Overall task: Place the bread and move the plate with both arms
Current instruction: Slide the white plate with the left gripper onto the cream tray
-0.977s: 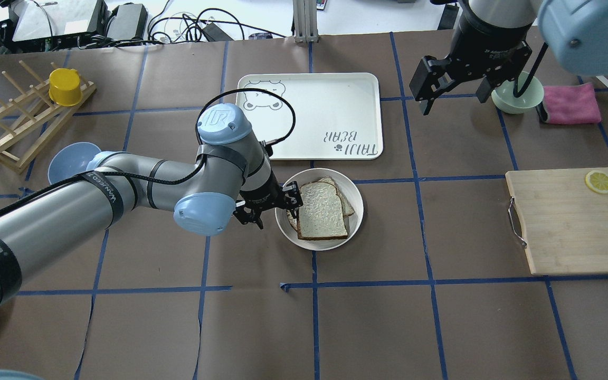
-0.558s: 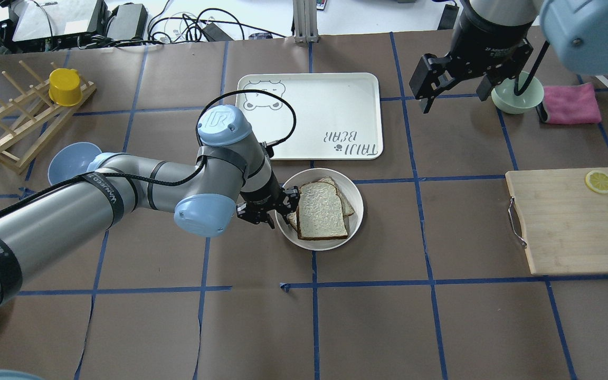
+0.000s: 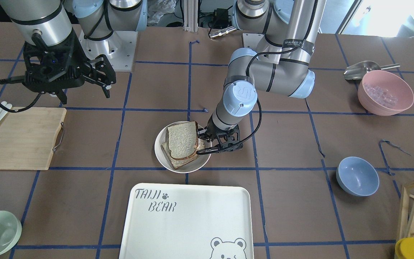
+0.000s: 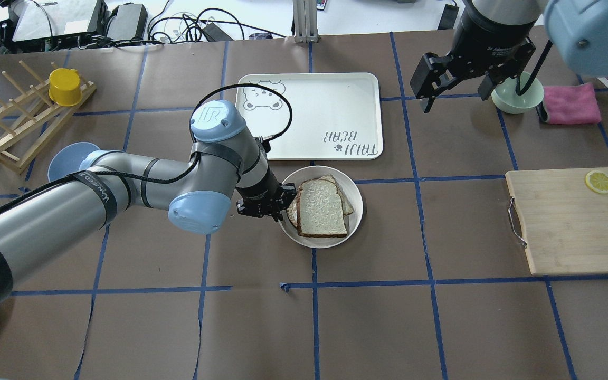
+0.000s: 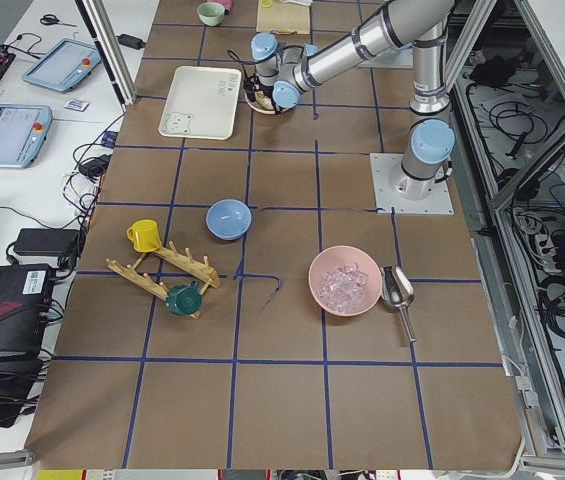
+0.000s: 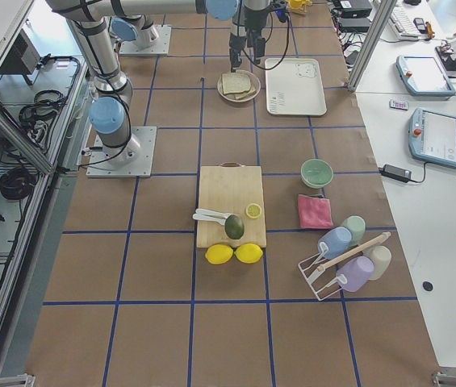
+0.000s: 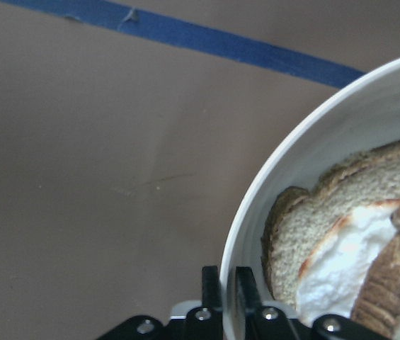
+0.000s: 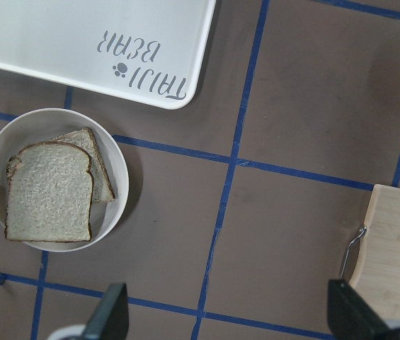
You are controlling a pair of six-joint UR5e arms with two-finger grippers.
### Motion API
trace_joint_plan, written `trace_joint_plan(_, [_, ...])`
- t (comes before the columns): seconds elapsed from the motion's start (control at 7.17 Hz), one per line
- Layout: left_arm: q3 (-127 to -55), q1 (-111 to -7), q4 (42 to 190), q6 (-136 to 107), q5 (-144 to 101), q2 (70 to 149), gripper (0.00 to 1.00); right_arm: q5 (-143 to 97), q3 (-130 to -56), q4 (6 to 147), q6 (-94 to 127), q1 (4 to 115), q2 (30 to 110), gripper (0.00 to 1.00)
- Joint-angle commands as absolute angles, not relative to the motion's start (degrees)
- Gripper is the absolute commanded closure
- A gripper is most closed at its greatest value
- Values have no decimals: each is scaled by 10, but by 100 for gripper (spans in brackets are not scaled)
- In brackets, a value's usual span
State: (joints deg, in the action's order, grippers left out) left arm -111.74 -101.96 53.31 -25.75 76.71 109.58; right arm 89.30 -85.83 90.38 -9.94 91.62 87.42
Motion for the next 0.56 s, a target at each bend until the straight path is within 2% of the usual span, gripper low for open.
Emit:
trace_joint_plan(0.0, [-1109,-998,533,-255,734,1085,100,893,-859,904,-99,915,874,0])
trace_joint_plan(0.42, [-1033,-995,538,-254,714,1101,100,893,-860,904,-99,915,874,0])
